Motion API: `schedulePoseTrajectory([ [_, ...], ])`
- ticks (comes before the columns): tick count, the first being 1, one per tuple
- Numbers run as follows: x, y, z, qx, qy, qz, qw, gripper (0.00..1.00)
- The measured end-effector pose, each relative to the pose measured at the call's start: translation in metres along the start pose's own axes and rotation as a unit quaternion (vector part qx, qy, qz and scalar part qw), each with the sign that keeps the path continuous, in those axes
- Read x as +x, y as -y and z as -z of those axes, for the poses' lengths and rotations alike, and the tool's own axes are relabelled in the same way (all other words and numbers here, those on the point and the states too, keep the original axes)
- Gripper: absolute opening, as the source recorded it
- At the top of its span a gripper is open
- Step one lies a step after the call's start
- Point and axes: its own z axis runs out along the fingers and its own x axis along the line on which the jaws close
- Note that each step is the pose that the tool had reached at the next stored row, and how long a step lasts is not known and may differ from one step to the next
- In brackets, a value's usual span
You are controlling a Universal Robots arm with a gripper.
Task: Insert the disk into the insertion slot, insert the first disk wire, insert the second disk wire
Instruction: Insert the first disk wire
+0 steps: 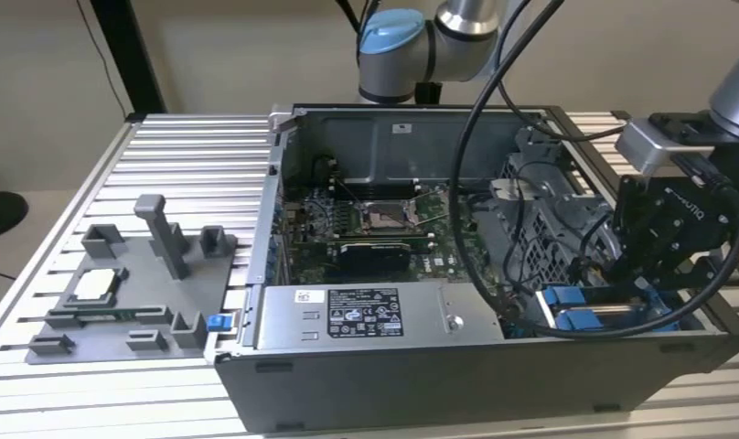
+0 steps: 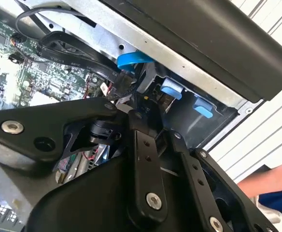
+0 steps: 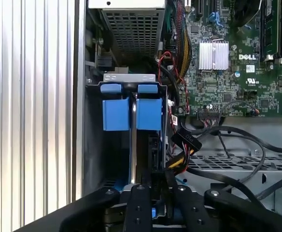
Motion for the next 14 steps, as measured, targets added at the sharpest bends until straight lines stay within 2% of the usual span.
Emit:
schedulePoseTrajectory([
  [4,0.0001,-0.0002,0.0027,-0.0002,-0.0006,0.000,1.0000,1.00],
  [8,0.0002,-0.0009,0.0118,-0.0012,-0.0007,0.000,1.0000,1.00],
  [14,0.0004,-0.0017,0.0209,-0.0017,-0.0007,0.000,1.0000,1.00],
])
